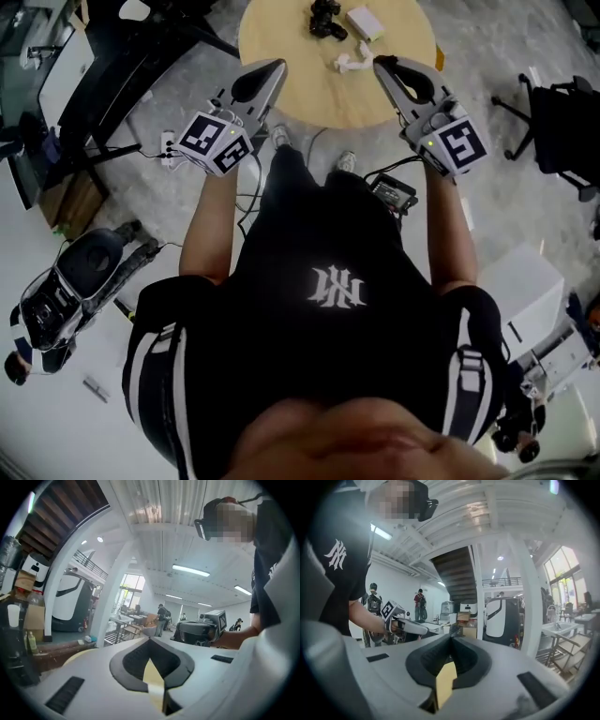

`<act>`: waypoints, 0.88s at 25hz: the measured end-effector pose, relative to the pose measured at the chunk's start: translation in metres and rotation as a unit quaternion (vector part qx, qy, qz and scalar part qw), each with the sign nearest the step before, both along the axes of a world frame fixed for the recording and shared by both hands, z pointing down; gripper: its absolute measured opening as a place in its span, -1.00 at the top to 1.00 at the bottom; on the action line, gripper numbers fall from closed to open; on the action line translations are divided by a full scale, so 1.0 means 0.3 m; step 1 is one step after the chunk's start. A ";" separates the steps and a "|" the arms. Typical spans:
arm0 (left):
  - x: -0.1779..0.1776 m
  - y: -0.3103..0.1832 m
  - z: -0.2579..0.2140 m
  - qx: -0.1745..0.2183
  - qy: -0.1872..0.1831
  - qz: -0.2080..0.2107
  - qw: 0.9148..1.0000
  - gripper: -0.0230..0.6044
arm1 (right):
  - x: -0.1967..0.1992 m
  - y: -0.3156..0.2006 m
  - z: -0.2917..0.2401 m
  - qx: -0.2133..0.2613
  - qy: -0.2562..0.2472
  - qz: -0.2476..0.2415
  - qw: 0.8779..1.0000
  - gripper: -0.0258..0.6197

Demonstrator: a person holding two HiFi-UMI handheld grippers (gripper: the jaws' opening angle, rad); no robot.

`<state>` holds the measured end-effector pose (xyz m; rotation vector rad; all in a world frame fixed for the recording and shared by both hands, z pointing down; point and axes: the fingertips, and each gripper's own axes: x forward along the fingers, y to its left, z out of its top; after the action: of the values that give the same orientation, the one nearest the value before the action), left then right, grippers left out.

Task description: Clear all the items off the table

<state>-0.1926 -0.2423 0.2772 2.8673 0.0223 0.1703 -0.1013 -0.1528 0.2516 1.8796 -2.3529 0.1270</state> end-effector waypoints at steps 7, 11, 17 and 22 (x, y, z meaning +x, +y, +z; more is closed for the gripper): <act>0.040 0.264 0.054 -0.021 -0.022 0.017 0.999 0.89 | 0.016 0.259 0.110 -0.029 -0.059 0.020 0.998 0.91; 0.037 0.280 0.082 -0.030 -0.033 0.019 0.999 0.89 | 0.015 0.282 0.140 -0.030 -0.061 0.021 0.997 0.91; 0.055 0.238 0.097 -0.029 -0.039 0.040 0.998 0.89 | 0.043 0.226 0.128 -0.039 -0.044 0.030 0.998 0.89; 0.070 0.172 0.108 -0.028 -0.028 0.038 0.998 0.89 | 0.061 0.145 0.157 -0.074 -0.027 0.037 0.996 0.64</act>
<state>-0.1717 -0.1906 0.3096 2.8058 0.1227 0.2619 -0.0831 -0.1092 0.2987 1.9144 -2.2399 0.3539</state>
